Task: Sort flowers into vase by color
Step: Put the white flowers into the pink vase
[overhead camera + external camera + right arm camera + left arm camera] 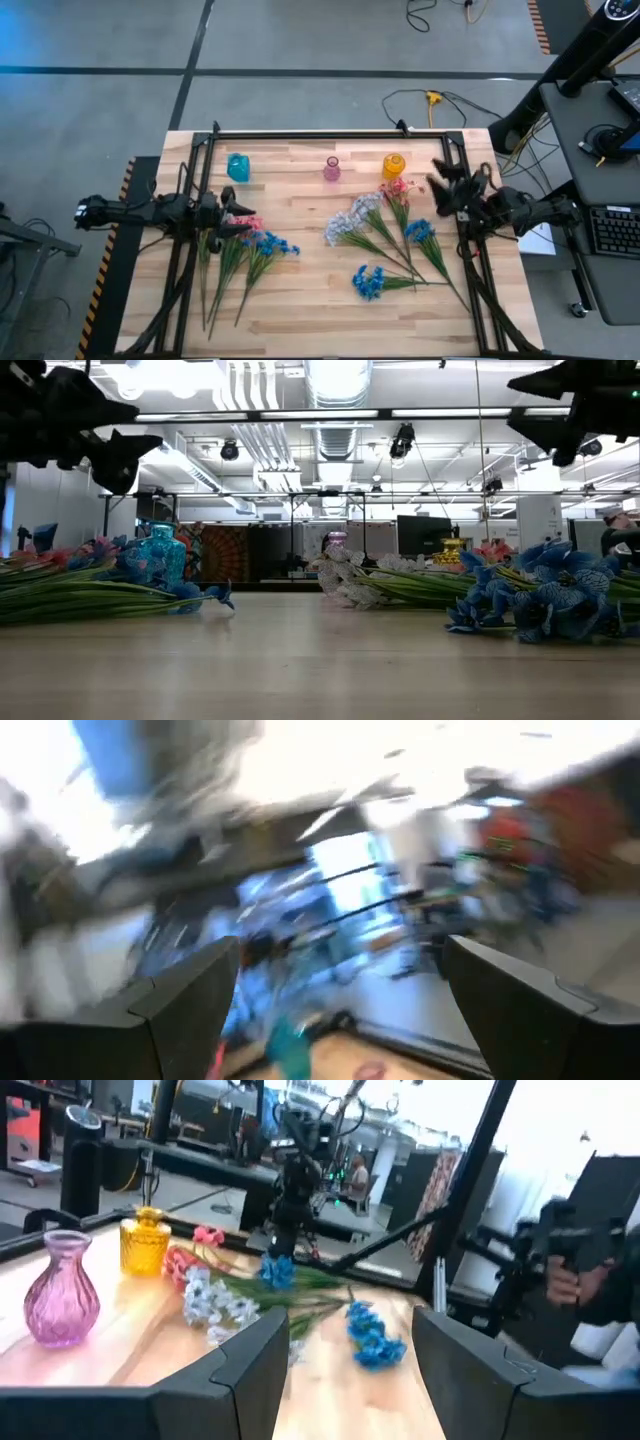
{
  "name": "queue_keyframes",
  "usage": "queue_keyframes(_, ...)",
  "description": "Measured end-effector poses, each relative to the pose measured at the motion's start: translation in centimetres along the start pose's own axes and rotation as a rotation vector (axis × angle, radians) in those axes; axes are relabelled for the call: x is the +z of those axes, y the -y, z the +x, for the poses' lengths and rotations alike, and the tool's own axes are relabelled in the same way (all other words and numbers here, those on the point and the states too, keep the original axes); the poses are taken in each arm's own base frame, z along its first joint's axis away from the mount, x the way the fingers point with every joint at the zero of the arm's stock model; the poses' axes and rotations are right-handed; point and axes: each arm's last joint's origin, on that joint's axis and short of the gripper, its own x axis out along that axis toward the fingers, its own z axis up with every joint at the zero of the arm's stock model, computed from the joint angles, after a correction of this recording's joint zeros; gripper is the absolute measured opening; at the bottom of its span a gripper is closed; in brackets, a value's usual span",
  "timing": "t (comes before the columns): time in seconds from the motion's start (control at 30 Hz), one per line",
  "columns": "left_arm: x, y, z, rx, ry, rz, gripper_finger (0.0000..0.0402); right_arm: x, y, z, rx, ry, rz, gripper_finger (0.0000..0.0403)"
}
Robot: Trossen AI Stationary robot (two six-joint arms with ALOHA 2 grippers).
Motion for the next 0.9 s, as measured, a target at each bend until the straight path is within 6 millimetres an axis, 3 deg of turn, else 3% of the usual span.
queue_keyframes(0.13,0.0,0.0,0.0,0.001,-0.001,-0.001,0.0196,-0.5,0.1,0.0,-0.017,-0.054,0.206,0.0343)
queue_keyframes(0.33,1.2,0.4,0.0,-0.052,0.126,-0.094,0.0196,-2.0,-0.5,-0.2,0.241,-0.259,0.057,0.0343)
queue_keyframes(0.53,3.5,1.0,-0.6,-0.116,0.367,-0.167,0.0196,-2.2,-0.6,-0.3,0.249,-0.303,0.203,0.0343)
queue_keyframes(0.9,2.2,0.6,0.6,-0.045,0.228,-0.331,0.0196,-2.3,-0.5,-0.3,0.218,-0.311,0.184,0.0343)
